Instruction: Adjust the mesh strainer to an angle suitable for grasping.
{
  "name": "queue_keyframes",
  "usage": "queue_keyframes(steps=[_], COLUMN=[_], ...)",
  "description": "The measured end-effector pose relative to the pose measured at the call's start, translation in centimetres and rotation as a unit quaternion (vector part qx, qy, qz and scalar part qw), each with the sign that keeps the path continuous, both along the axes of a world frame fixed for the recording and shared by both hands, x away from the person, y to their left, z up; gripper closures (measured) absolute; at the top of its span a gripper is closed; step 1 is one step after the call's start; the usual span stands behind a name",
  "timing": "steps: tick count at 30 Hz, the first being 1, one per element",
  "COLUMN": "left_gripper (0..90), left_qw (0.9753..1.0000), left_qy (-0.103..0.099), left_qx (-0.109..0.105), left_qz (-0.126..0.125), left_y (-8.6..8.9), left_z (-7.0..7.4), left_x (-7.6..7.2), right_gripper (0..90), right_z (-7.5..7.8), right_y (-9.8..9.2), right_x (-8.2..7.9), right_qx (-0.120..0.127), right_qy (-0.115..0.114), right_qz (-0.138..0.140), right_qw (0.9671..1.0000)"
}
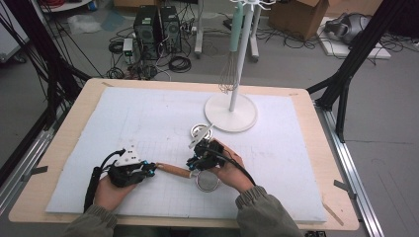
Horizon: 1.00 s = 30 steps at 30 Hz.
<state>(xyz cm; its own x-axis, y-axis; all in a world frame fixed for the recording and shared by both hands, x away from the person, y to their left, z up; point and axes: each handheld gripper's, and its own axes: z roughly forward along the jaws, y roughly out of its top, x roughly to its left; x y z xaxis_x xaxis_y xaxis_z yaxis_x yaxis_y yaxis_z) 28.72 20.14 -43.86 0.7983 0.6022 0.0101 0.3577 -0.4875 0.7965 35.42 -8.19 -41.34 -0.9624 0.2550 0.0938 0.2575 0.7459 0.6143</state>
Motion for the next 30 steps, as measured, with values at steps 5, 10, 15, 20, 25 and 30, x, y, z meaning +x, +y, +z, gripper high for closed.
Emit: queue_keyframes(steps=[5,10,15,20,25,30], left_gripper=[74.8,69.1,62.9,58.6,54.4,49.1], left_qw=[0.9999,0.9998,0.9994,0.9991,0.9988,0.9987], left_qy=[-0.007,-0.014,-0.021,-0.025,-0.028,-0.030], left_qx=[-0.005,-0.005,-0.007,-0.007,-0.009,-0.010], left_qz=[0.006,0.014,0.025,0.033,0.038,0.039], left_y=[0.9,1.9,2.8,3.5,4.1,4.5], left_z=[0.7,1.2,1.6,2.0,2.1,2.2], left_x=[-0.5,-1.0,-1.5,-1.9,-2.3,-2.6], right_gripper=[74.0,66.6,55.9,49.8,45.6,40.9], right_z=[0.5,0.9,1.2,1.3,1.2,0.4], right_y=[-0.2,-0.2,-0.1,0.1,0.4,0.6], right_x=[-0.3,-0.7,-1.1,-1.5,-1.8,-2.0], right_qx=[0.013,0.022,0.030,0.031,0.034,0.031], right_qy=[-0.005,-0.011,-0.014,-0.012,-0.014,-0.008], right_qz=[-0.004,-0.003,-0.003,-0.001,0.001,0.001], right_qw=[0.9999,0.9997,0.9994,0.9995,0.9993,0.9995])
